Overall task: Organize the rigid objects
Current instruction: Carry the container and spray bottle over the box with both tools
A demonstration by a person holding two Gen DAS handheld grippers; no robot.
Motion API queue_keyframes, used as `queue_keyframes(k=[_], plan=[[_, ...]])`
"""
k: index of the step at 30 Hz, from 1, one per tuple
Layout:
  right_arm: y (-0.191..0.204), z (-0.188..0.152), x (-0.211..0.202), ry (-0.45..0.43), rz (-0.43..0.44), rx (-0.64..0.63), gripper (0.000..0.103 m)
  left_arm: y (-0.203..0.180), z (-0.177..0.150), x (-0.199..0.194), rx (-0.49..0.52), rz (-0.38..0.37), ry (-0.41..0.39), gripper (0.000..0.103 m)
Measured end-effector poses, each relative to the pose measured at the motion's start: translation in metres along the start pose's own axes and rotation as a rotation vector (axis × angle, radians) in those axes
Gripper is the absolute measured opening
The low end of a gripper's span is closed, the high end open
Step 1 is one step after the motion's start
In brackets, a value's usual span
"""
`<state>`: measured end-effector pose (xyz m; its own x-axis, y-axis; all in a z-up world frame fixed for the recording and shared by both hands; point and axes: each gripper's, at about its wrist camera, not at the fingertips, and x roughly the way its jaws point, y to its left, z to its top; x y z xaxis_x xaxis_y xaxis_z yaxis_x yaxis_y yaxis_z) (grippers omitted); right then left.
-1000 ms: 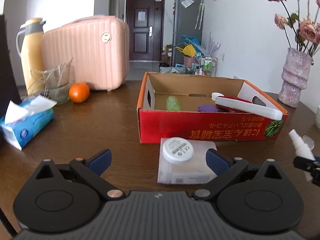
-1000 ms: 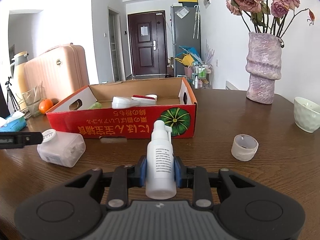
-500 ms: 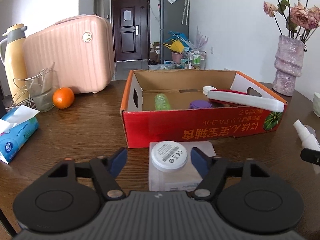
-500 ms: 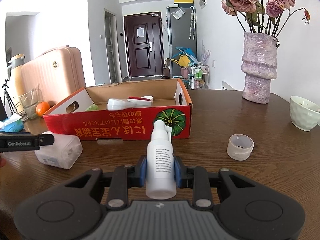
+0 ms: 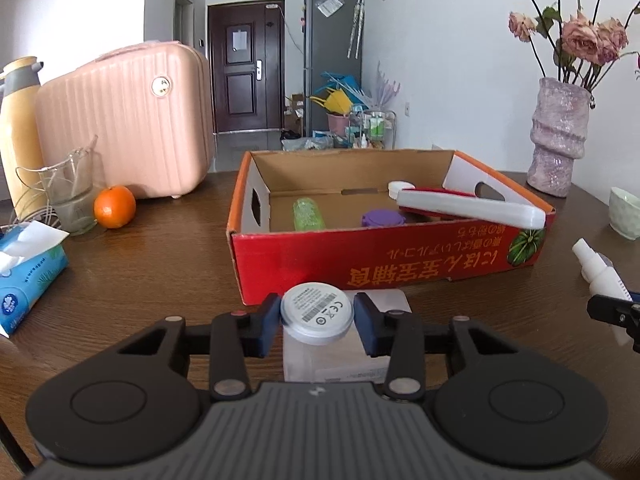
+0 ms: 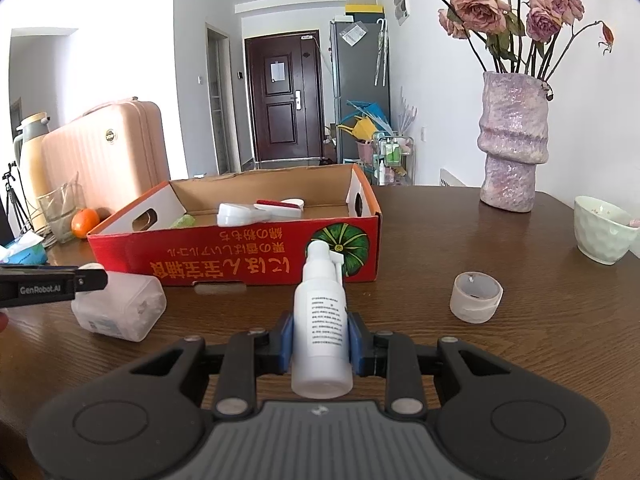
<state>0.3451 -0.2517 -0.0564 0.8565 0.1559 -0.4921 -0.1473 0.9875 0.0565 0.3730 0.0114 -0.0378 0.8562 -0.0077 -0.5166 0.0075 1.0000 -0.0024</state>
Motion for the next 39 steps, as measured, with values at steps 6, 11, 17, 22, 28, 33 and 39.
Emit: queue_keyframes(k=[6,11,17,22,28,33,39], plan=[[0.003,0.0,-0.005,-0.014,0.002,0.003,0.027,0.003,0.003,-0.013,-0.019,0.017,-0.037,0.041],[0.004,0.001,-0.009,-0.029,0.01,0.015,0.027,0.004,0.005,-0.023,-0.035,0.006,-0.056,0.041],[0.005,0.004,-0.016,-0.05,0.018,0.031,0.027,-0.004,0.006,-0.039,-0.036,-0.005,-0.084,0.041],[0.007,0.01,-0.025,-0.077,0.039,0.037,0.027,-0.015,0.009,-0.052,-0.028,-0.017,-0.105,0.041],[0.008,0.019,-0.03,-0.096,0.053,0.034,0.027,-0.024,0.017,-0.065,-0.035,-0.025,-0.141,0.041],[0.01,0.028,-0.03,-0.111,0.055,0.029,0.027,-0.028,0.024,-0.067,-0.045,-0.025,-0.148,0.041],[0.014,0.04,-0.025,-0.129,0.06,0.022,0.027,-0.028,0.035,-0.063,-0.068,-0.025,-0.155,0.041]])
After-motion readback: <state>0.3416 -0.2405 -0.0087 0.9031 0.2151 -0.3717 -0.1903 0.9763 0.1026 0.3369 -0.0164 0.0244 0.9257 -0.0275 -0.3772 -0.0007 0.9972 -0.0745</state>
